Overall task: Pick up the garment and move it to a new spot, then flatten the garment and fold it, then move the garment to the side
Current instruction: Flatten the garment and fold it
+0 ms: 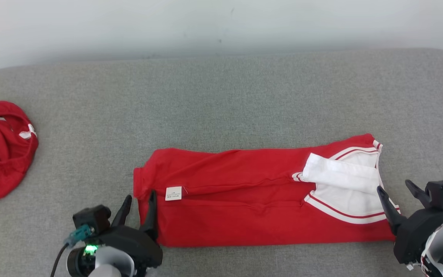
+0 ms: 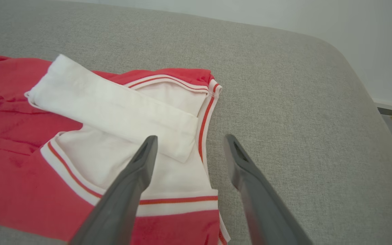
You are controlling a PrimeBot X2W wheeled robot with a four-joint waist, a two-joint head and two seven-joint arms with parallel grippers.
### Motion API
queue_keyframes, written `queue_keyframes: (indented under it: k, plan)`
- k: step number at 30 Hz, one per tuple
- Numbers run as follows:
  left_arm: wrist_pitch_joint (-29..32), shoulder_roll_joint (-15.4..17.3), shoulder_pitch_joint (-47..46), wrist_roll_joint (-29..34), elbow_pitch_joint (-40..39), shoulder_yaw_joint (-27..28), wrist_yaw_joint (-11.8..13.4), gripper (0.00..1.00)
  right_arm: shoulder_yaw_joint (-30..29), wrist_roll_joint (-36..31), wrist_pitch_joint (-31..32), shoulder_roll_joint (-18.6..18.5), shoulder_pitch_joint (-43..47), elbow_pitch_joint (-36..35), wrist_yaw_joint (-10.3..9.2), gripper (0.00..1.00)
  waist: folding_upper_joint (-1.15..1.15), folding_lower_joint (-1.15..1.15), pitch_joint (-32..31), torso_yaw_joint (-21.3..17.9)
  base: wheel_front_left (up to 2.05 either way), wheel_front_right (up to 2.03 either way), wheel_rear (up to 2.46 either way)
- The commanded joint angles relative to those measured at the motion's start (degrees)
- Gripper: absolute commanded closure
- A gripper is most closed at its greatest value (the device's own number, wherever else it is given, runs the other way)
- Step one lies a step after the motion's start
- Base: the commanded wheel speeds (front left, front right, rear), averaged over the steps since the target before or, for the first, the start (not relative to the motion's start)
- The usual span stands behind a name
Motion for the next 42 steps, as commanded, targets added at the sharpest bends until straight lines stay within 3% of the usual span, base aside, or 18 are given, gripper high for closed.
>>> queue_keyframes:
  k: [1,8,18,28,42]
  plan:
    - [-0.80,0.52,1.61,0.15,-0.71,-0.04,-0.14,0.00,-0.32,-0.39,0.07,0.11,1.22,0.07,0.00,0.00,0.00,0.00,-1.07,0.19,0.00,0.00,0.00]
    - [-3.27,2.52,6.45,3.40,-5.48,1.71,-2.19,0.00,-3.38,-1.05,0.07,1.08,4.50,-2.21,0.00,0.00,0.00,0.00,-4.61,0.59,0.00,0.00,0.00]
    - [-3.28,0.60,16.60,14.66,-21.24,12.73,-7.29,0.00,-8.35,1.34,2.25,4.94,6.84,-3.67,0.00,0.00,0.00,0.00,-7.15,1.41,0.00,0.00,0.00]
    - [-3.27,-3.05,22.27,21.03,-26.97,22.85,-10.58,0.00,-11.38,5.76,9.89,7.35,0.86,3.44,0.00,0.00,0.00,0.00,-5.88,2.33,0.00,0.00,0.00]
    - [-3.28,-4.32,21.02,23.63,-28.34,22.80,-11.63,0.00,-11.92,3.86,13.28,5.82,-10.46,17.94,0.00,0.00,0.00,0.00,-0.74,5.90,0.00,0.00,0.00]
